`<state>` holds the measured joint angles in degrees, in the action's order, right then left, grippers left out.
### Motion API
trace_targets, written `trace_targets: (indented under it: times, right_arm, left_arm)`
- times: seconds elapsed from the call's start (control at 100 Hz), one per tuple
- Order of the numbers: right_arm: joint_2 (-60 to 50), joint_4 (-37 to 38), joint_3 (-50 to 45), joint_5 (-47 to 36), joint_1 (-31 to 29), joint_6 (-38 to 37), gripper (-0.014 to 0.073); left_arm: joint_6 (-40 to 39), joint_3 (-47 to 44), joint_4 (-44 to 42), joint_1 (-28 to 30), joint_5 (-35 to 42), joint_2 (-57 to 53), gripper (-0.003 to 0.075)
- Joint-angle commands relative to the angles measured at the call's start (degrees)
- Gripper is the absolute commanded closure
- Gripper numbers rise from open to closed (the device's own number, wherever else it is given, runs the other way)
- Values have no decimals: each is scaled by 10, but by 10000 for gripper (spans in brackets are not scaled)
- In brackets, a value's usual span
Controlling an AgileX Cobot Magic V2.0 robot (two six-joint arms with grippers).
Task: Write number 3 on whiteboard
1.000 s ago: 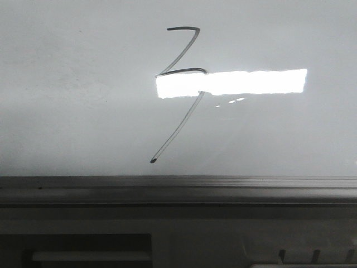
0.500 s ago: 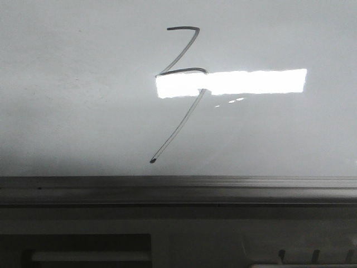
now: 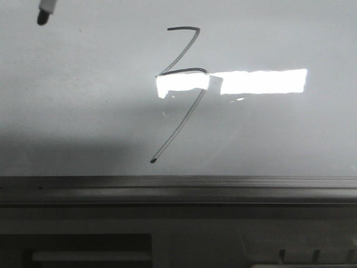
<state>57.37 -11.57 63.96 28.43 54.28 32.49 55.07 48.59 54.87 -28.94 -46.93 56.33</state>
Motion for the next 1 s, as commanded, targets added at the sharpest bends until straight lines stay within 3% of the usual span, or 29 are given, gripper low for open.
trace_targets:
  times: [0.0, 0.05, 0.18, 0.33, 0.53, 0.84, 0.94, 0.99]
  right_arm:
    - [-37, -1, 20, -7, -37, -24, 258]
    - [-48, -1, 19, 8, -63, -43, 332]
    - [-78, -1, 2, 27, -113, -52, 664]
    - [-94, -8, -27, 21, -137, -58, 652]
    - [-93, -8, -65, -6, -137, -104, 652]
    - [-91, -33, -89, -12, -137, -106, 652]
    - [-91, -33, -89, -6, -137, -106, 652]
    - [-91, -33, -89, -3, -137, -106, 652]
  left_arm:
    - [-73, -16, 33, 1, 119, -11, 741]
    - [-100, -36, 36, 1, 167, -12, 741]
    - [-118, -84, 59, 1, 266, -8, 741]
    - [-118, -110, 64, 1, 331, 21, 741]
    - [-118, -111, 80, 1, 333, 71, 741]
    - [-118, -111, 80, 1, 334, 112, 739]
    - [-118, -111, 80, 1, 334, 114, 684]
    - [-118, -111, 80, 1, 334, 114, 610]
